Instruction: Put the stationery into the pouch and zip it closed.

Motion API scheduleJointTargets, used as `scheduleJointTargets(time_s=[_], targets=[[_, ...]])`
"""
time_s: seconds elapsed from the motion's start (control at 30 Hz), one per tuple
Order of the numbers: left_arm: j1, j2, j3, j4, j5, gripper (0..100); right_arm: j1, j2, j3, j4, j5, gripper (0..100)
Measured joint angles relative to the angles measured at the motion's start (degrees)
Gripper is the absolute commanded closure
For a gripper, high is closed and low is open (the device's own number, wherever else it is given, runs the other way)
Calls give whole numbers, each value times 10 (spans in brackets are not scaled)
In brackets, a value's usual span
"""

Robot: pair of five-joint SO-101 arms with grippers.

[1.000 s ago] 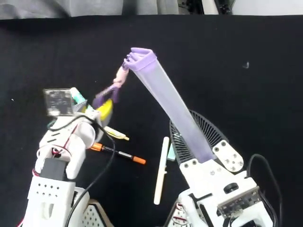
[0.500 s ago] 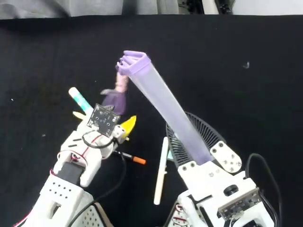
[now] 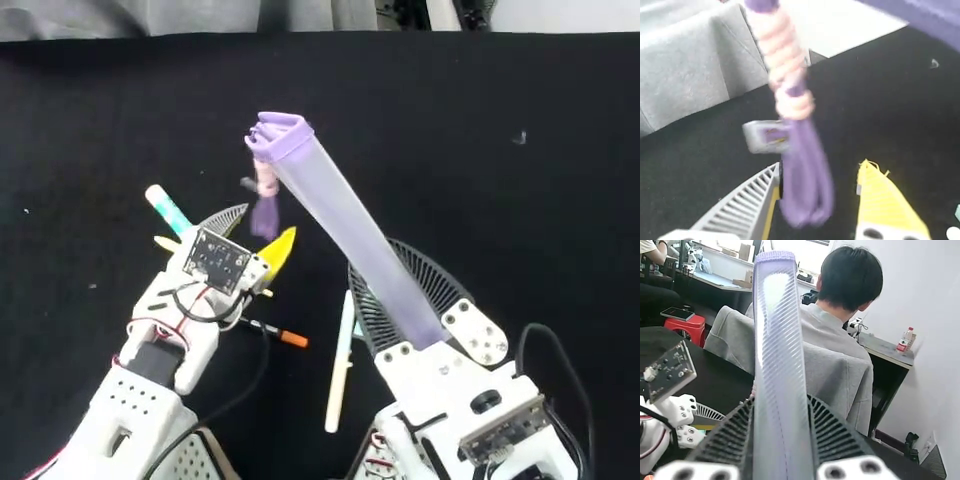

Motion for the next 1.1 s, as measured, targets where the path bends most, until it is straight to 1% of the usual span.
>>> scheduleJointTargets(time_s=[0.07,0.2,0.37,0.47,0.57,0.73,0.83,0.97,1.1], targets=[[0,40,-1,-22,4,755,-1,0,0,0,0,988],[0,144,-40,-47,45,761,-1,0,0,0,0,988],[0,285,-114,-54,59,900,-1,0,0,0,0,988],[-3,345,-148,-54,61,970,-1,0,0,0,0,988],[-23,366,-166,-54,64,966,-1,0,0,0,0,988],[-47,365,-173,-54,68,971,-1,0,0,0,0,988],[-52,333,-173,-54,68,971,-1,0,4,0,-1,988],[-78,235,-142,-54,68,971,-1,0,29,0,-1,988],[-122,83,-85,-54,69,972,-1,0,47,0,-1,988]])
